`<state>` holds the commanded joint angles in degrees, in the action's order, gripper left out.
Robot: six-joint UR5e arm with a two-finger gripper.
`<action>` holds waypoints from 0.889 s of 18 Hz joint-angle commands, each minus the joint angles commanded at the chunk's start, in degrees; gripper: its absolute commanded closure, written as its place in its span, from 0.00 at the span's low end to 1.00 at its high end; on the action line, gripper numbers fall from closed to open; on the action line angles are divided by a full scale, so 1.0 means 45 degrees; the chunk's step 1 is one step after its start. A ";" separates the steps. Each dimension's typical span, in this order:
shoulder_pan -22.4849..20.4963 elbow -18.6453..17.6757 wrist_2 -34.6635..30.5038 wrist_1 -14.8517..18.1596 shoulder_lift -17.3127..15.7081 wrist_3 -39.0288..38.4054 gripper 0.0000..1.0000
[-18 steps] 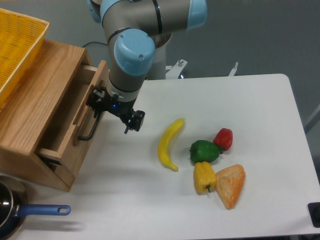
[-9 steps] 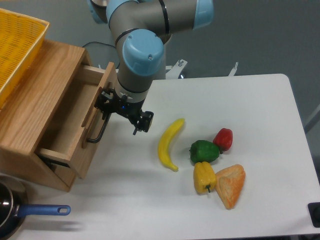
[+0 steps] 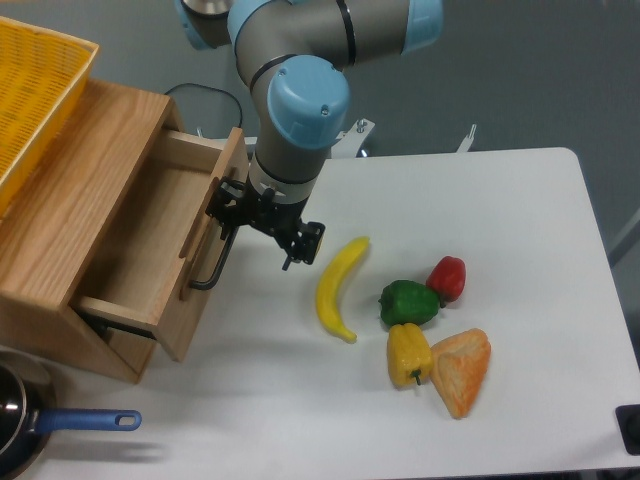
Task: Slide open the top drawer
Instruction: 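Pull the drawer handle outward, sliding the drawer open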
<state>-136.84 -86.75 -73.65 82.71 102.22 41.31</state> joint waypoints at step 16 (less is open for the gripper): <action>-0.0587 -0.0019 -0.0019 0.0019 0.0000 0.0958 0.00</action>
<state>-139.48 -86.84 -73.74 82.79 102.22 45.62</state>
